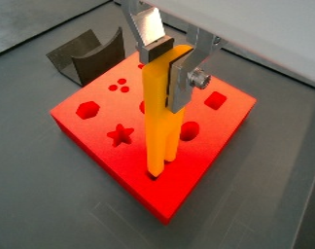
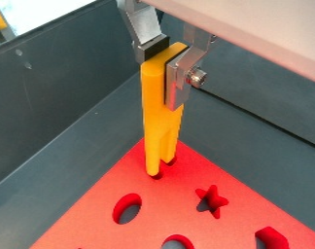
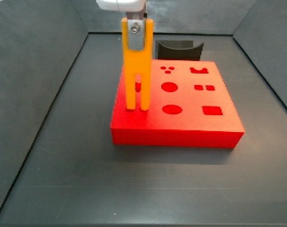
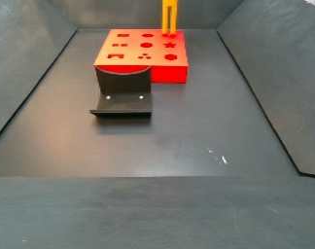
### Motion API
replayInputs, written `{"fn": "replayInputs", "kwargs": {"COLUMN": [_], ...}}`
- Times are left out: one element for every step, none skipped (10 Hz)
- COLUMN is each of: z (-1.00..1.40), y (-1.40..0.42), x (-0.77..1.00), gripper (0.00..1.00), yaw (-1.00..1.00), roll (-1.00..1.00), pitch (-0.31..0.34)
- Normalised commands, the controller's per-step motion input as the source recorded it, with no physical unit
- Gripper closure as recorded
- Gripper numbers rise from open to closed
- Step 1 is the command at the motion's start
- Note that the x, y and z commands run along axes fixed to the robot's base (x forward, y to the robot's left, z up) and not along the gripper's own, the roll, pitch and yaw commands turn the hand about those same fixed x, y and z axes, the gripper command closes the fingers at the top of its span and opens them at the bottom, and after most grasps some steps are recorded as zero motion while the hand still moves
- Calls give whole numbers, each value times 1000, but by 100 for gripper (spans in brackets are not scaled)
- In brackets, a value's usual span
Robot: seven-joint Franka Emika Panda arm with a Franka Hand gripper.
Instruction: Insert the square-circle object.
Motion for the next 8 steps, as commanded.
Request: {"fn": "replayInputs", "kwargs": {"z": [-129,-134,-123,-191,-146,-166,-163,-143], "y": [0,0,0,0,0,0,0,0], "x": [0,0,94,0,-86,-114,-86,80], "gripper": [100,100,100,100,100,100,100,100], "yaw": [0,0,66,51,0,0,0,49], "roll": [6,23,39,97,70,67,41,64], "pitch": [0,0,0,0,0,0,0,0]}}
